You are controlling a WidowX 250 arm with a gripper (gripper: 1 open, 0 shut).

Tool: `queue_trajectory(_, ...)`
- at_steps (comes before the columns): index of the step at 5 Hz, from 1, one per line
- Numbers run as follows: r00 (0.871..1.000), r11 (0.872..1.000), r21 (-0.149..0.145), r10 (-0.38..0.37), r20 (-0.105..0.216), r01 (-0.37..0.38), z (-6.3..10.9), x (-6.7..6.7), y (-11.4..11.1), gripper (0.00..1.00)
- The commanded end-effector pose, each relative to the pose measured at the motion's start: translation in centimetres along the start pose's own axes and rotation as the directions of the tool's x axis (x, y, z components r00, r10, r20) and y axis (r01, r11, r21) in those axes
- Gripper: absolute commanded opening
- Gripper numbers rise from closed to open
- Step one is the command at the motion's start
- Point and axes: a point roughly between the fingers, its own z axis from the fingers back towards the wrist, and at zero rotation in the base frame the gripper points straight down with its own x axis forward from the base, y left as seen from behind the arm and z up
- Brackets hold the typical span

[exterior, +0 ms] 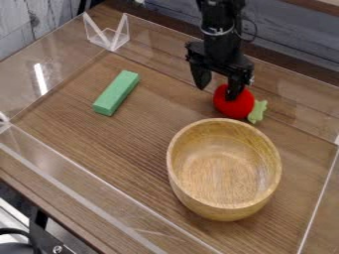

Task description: Move the red object to the left side of the table

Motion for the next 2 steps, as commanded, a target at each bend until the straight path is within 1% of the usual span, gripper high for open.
queue_trajectory(1,0.999,1.000,0.009,-0.008,0.034,0.008,0.70,0.64,-0.22,0.00)
queue_trajectory(2,0.999,1.000,0.007,-0.009,0.031,0.008,0.60,0.54,-0.27,0.00)
